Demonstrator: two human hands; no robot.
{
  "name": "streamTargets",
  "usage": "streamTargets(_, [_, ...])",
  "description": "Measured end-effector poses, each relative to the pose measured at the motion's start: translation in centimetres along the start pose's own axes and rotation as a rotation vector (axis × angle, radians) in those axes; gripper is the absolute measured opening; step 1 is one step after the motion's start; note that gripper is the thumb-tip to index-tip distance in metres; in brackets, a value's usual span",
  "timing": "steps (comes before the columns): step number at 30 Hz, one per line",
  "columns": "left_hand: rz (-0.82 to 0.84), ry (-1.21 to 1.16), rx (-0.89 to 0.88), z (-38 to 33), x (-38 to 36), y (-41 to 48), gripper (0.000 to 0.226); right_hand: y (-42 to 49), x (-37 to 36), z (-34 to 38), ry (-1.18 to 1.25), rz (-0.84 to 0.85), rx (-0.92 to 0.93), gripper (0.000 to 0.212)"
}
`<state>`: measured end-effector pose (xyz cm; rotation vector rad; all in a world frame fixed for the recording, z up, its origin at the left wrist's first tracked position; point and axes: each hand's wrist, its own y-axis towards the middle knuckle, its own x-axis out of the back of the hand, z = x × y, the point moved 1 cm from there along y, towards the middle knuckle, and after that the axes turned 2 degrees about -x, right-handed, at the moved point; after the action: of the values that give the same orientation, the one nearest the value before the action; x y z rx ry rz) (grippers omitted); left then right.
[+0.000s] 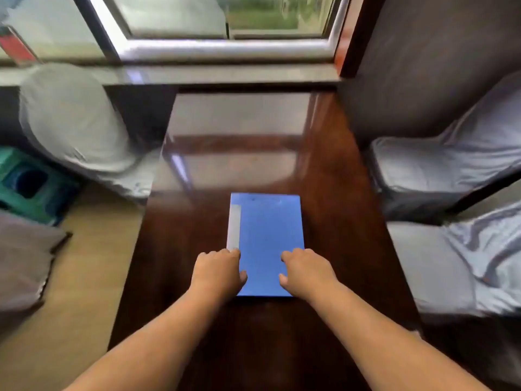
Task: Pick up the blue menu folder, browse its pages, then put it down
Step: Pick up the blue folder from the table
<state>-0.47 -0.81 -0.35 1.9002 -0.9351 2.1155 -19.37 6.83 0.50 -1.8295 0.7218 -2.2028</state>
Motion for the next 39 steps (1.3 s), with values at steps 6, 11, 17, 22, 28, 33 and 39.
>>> streamTargets(6, [0.247,-0.475,0.31,-0.5,-7.1,0.4,0.087,1.5,-8.7,-1.2,0.036,0.282,-0.027,0.075])
streamTargets(11, [0.177,-0.896,0.616,-0.3,-8.0,2.0,0.089,1.5,-10.8,-1.4,0.063,0.226,-0.039,0.071])
streamTargets(17, [0.039,-1.129,0.497,-0.9,-4.4,3.0,0.018,0.7,-8.6,-3.5,0.394,0.098,-0.151,0.069])
streamTargets(22, [-0.109,-1.375,0.343,-1.5,3.1,1.8,0.012,-0.2,-1.1,-6.9,1.131,-0.058,-0.436,0.056])
streamTargets(28, [-0.373,-1.377,0.088,-0.4,16.0,0.4,0.069,-4.4,12.8,-7.8,1.643,-0.273,-0.026,0.025])
streamTargets(33, [-0.584,-0.784,-0.01,-0.3,25.5,-3.7,0.147,-8.5,21.8,-5.7,1.707,-0.388,0.261,0.03])
streamTargets(39, [-0.748,-0.577,-0.06,-0.4,28.6,-6.9,0.153,-12.2,25.0,-5.4,1.605,-0.479,0.349,0.036])
